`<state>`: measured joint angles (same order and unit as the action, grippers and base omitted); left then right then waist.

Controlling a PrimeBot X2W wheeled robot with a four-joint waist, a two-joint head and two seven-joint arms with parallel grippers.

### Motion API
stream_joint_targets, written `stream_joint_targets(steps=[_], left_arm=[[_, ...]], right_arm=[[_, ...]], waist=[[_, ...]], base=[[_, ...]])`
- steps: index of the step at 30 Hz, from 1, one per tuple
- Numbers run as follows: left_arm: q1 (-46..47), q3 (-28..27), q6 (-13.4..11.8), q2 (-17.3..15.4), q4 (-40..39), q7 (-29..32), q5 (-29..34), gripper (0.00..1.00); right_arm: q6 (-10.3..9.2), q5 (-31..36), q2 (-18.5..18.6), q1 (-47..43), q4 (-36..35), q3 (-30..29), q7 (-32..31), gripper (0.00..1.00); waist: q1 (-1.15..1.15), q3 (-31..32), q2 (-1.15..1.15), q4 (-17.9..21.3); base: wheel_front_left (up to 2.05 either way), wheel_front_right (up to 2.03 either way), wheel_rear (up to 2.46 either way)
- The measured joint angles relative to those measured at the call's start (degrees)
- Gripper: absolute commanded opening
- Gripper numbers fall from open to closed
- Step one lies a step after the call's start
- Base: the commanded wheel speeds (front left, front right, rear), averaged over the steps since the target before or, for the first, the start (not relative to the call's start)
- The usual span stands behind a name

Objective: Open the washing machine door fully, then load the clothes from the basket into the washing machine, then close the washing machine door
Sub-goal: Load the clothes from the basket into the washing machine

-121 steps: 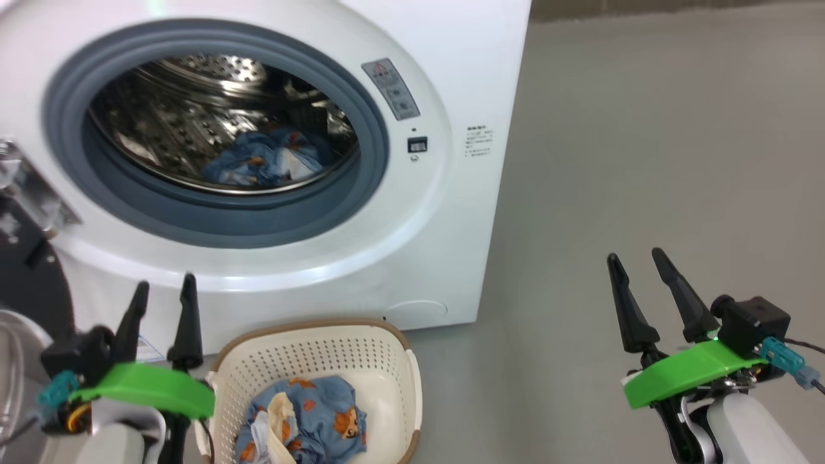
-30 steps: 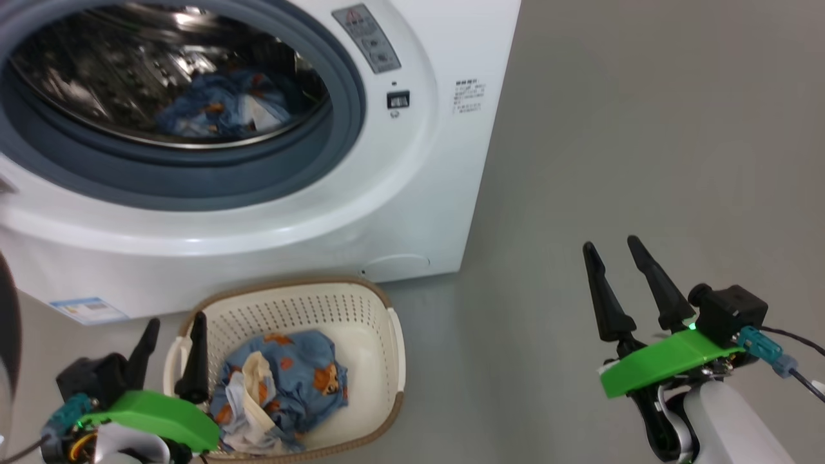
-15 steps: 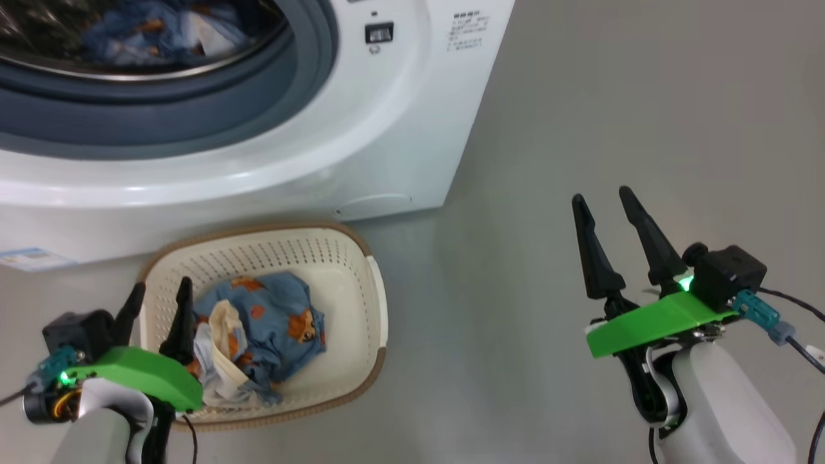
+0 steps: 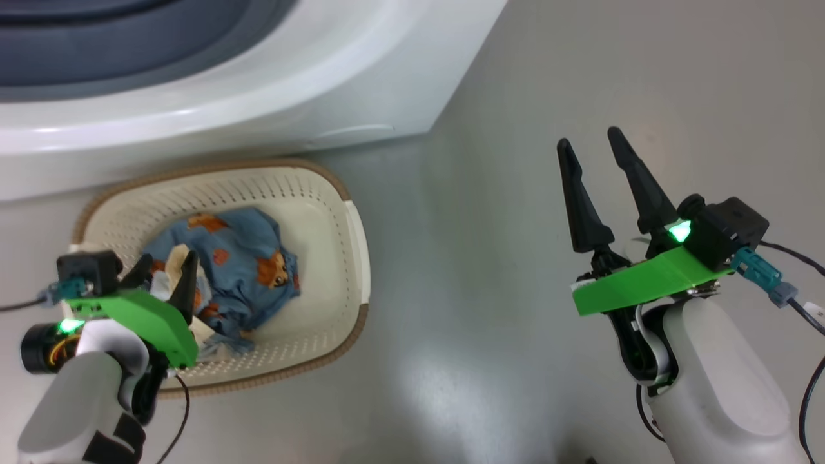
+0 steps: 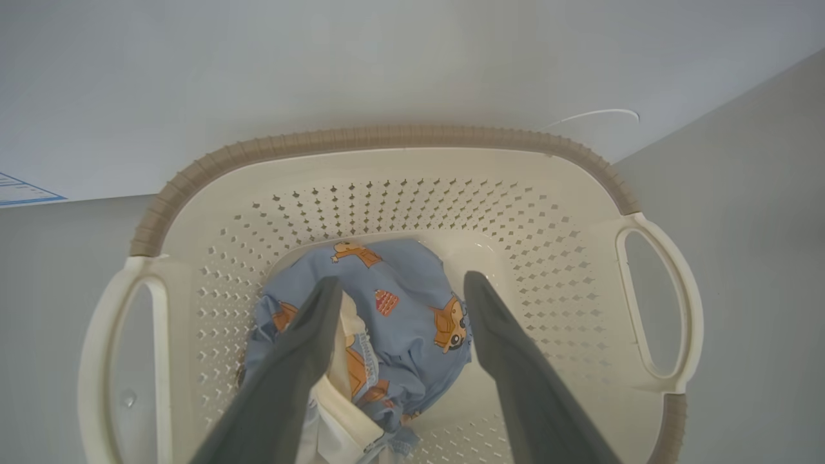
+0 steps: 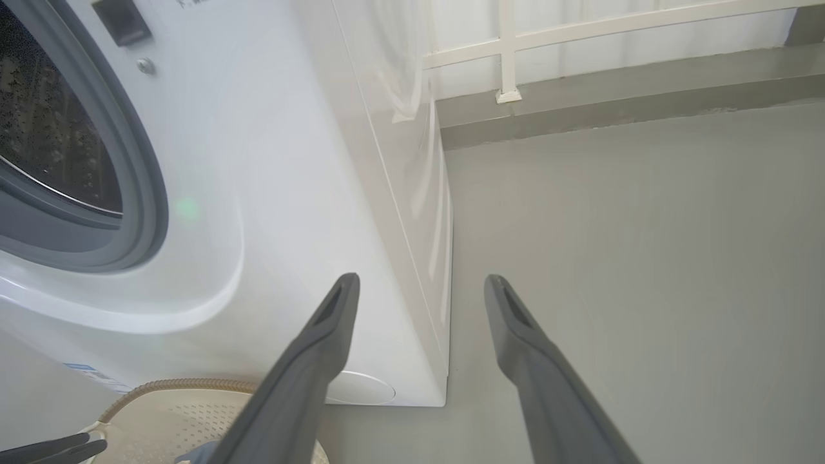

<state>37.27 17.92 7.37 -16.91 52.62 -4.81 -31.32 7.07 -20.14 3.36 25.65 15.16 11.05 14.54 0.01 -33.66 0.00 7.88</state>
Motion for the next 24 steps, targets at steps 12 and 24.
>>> stream_joint_targets(steps=[12, 24], left_arm=[[8.98, 6.08, 0.14, -2.42, 10.88, 7.28, -2.93, 1.00], [14.90, 9.02, 0.14, -4.67, 16.72, 8.24, -3.81, 1.00]], right_arm=[[0.00, -1.32, -0.02, 3.63, -2.01, 1.77, 0.01, 1.00], [0.00, -3.37, -0.07, 4.86, -3.75, 3.44, 0.01, 1.00]], waist=[[0.00, -9.23, 0.00, 2.70], [0.00, -15.71, 0.00, 6.11]], base=[[0.00, 0.00, 0.00], [0.00, 0.00, 0.00]])
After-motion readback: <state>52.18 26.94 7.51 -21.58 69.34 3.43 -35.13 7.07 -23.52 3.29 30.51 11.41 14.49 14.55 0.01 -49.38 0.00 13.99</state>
